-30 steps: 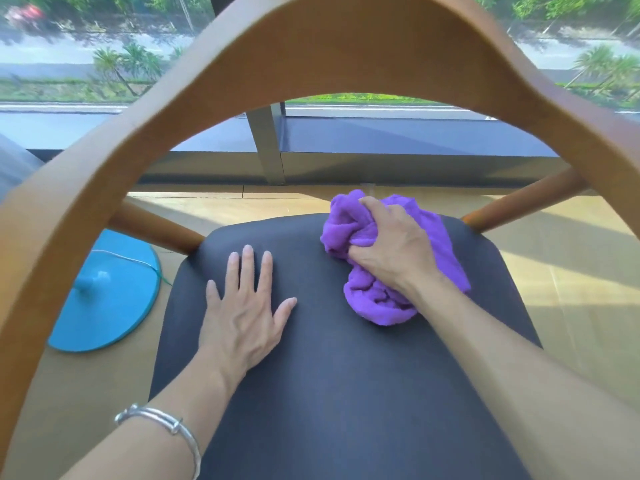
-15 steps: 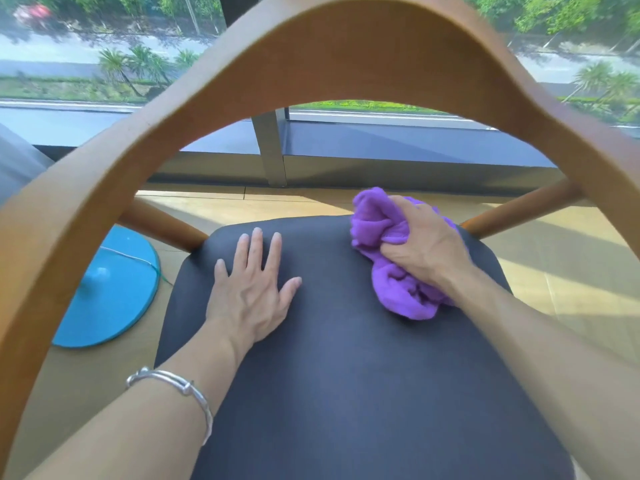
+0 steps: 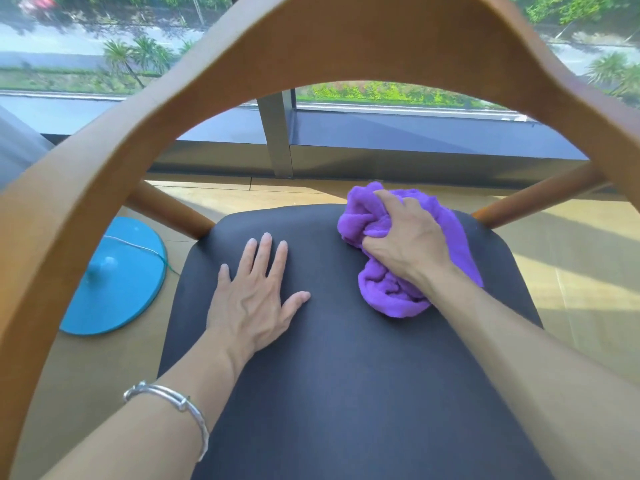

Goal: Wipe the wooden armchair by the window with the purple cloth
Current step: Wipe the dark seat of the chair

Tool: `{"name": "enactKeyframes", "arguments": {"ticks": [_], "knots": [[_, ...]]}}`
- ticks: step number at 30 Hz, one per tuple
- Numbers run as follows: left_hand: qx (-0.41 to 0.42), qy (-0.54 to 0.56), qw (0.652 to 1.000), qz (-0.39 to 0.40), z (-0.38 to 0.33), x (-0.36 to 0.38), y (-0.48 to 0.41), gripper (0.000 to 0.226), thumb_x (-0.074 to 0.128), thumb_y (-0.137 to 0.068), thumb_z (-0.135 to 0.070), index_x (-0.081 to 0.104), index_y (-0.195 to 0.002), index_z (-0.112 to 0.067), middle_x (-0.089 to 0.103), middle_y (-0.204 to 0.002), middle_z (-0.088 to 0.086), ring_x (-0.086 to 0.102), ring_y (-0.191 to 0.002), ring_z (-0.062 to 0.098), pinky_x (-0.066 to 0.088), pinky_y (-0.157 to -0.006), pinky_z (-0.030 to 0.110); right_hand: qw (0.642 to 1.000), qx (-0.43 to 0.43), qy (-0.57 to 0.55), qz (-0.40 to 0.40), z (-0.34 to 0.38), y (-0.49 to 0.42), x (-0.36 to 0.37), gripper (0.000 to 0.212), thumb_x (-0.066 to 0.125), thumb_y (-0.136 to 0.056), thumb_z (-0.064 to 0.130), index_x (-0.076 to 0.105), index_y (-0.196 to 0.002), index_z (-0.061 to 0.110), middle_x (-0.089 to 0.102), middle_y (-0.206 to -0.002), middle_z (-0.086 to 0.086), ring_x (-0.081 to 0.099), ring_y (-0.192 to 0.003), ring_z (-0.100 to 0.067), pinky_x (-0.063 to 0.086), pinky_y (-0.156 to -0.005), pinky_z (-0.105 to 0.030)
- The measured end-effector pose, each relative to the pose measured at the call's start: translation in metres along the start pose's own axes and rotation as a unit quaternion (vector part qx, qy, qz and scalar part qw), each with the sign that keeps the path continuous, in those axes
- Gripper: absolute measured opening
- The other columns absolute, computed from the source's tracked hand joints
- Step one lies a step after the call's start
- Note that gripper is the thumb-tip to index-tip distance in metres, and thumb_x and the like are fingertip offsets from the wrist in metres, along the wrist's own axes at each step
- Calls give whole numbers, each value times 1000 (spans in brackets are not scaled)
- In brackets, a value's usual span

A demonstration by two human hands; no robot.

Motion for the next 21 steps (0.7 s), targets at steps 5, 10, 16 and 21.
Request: {"name": "enactKeyframes", "arguments": {"ticks": [5, 10, 16, 21], "knots": [[-34, 15, 999, 38, 2, -2, 7, 91, 16, -81, -75, -10, -148, -21, -18, -156, -4, -13, -143, 20, 31, -103, 56, 994, -99, 27, 35, 73, 11, 34, 58, 52, -85, 32, 36, -140, 34, 48, -132, -4, 43, -124, -29, 37, -99, -43], [-35, 13, 998, 60, 0, -6, 4, 99, 22, -74, -80, -14, -147, -23, -18, -155, -6, -12, -143, 23, 50, -89, 46, 994, -102, 16, 26, 25, 1, 17, 56, 45, -76, 37, 41, -131, 37, 56, -121, -1, 51, -115, -28, 46, -90, -44], [-43, 1, 995, 91, -11, -17, -3, 96, 35, -80, -74, -17, -146, -26, -14, -156, 4, -1, -141, 39, 51, -87, 42, 998, 48, -26, -8, -88, 14, -33, 60, 45, -68, 39, 46, -127, 40, 60, -107, 1, 58, -98, -27, 52, -82, -42], [-40, 14, 995, 93, -8, -10, -2, 92, 35, -83, -72, -14, -146, -27, -16, -154, 7, -4, -139, 40, 42, -94, 57, 995, 90, -49, -18, -112, 23, -38, 59, 49, -69, 40, 46, -128, 43, 61, -106, 1, 58, -100, -26, 51, -83, -43]]}}
Point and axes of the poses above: each hand's wrist, its own y-axis away from the middle knuckle, its own x-axis out of the palm, z = x × y, the point moved 4 cm from there along -y, towards the middle knuckle
